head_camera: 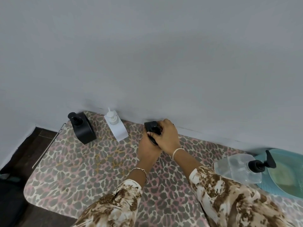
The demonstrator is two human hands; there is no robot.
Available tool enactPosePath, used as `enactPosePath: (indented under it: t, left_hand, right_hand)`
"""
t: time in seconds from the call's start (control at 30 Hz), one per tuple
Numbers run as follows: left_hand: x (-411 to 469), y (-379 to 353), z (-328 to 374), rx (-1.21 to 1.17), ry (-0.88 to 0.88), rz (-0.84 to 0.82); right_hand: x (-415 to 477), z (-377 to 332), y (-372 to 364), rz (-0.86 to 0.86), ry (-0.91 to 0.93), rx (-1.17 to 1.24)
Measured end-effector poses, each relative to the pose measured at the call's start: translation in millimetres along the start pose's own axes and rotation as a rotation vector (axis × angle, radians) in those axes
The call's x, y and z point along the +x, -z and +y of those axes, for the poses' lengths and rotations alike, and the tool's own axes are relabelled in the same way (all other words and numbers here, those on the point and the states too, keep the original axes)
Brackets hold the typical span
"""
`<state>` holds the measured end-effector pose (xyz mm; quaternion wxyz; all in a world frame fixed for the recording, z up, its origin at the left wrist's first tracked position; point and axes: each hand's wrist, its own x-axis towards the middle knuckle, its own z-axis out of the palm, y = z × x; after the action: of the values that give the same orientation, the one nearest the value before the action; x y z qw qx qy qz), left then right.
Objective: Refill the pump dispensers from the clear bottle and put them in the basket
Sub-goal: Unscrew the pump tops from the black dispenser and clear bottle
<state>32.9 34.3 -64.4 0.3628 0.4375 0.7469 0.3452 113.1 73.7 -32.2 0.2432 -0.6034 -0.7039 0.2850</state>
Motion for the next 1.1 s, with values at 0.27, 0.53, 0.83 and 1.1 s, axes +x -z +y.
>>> enactPosePath:
  t: [0.27,0.53,0.83,1.1]
  left_hand:
    - [-9,19,-7,-0.160,-0.020,-0.141]
    - [-45,19,2,-0.185,-0.083,-0.189]
    - [-86,9,8,-0.184,-0.131,-0.152]
    - [-107,9,-1,-0.161,-0.116,-0.181]
  right_hand:
    - [-14,0,17,-0.150,0.043,0.161]
    - [-46,-4,21,0.090,-0.080,0.181]
    - [-86,5,43,0.249,-0.074,0.064]
    - [-117,15,56,0.086,0.010,0.220]
